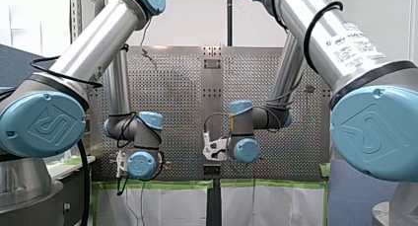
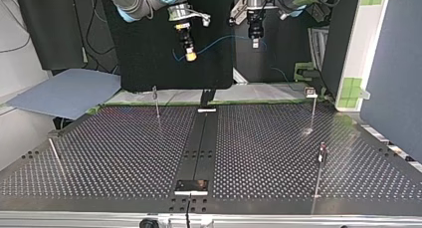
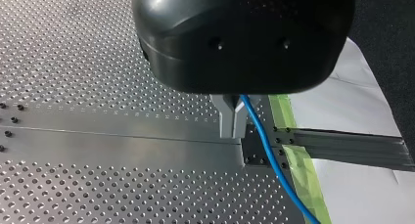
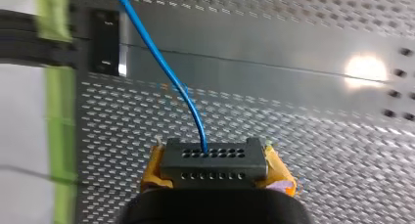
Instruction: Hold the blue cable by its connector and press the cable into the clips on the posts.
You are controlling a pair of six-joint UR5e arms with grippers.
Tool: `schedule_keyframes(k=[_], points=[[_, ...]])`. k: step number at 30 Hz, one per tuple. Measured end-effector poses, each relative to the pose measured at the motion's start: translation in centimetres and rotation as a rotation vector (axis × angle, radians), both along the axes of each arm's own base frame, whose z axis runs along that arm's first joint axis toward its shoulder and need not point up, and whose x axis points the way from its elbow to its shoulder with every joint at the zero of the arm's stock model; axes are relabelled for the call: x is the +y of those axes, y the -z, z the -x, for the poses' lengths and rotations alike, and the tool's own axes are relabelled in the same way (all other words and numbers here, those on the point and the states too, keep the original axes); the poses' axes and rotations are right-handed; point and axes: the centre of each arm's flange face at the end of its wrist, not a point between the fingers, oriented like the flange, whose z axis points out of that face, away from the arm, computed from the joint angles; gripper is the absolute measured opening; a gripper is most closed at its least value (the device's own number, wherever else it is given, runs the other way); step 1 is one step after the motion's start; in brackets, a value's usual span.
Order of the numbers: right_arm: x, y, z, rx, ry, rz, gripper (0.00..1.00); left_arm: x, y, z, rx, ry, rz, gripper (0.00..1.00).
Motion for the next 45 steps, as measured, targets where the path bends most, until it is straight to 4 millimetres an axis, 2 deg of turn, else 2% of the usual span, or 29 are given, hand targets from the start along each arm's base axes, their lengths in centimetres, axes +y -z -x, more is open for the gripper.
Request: schedule_keyframes(k=[9, 14, 18, 23, 30, 38, 45], points=[[0.8, 3.8, 0.8, 0.056, -0.007, -0.057, 0.02, 0.0, 0.0, 0.0, 0.0, 0.0, 0.0, 0.0], [0.9, 4.2, 0.9, 0.062, -0.007, -0.063, 0.02, 0.0, 0.0, -0.1, 0.0, 0.0, -0.001, 0.0], [0.5, 3.9, 1.0, 0.058, 0.006, -0.064, 0.02, -0.2, -0.6, -1.4, -0.009, 0.003, -0.01, 0.0], [-0.2, 1.9, 0.5, 0.02, 0.039, -0.067, 0.02, -0.7, -2.2, -3.8, -0.037, 0.009, -0.007, 0.0], [-1.7, -1.2, -0.2, -0.047, 0.034, -0.082, 0.02, -1.3, -5.4, -6.9, -0.093, -0.04, 0.016, 0.0], [-4.5, -6.2, -1.6, -0.145, 0.028, -0.071, 0.02, -2.0, -9.1, -9.5, -0.152, -0.094, 0.043, 0.0], [-6.7, -10.9, -2.6, -0.191, 0.013, -0.035, 0.02, -2.7, -13.4, -11.8, -0.209, -0.126, 0.074, 0.0]])
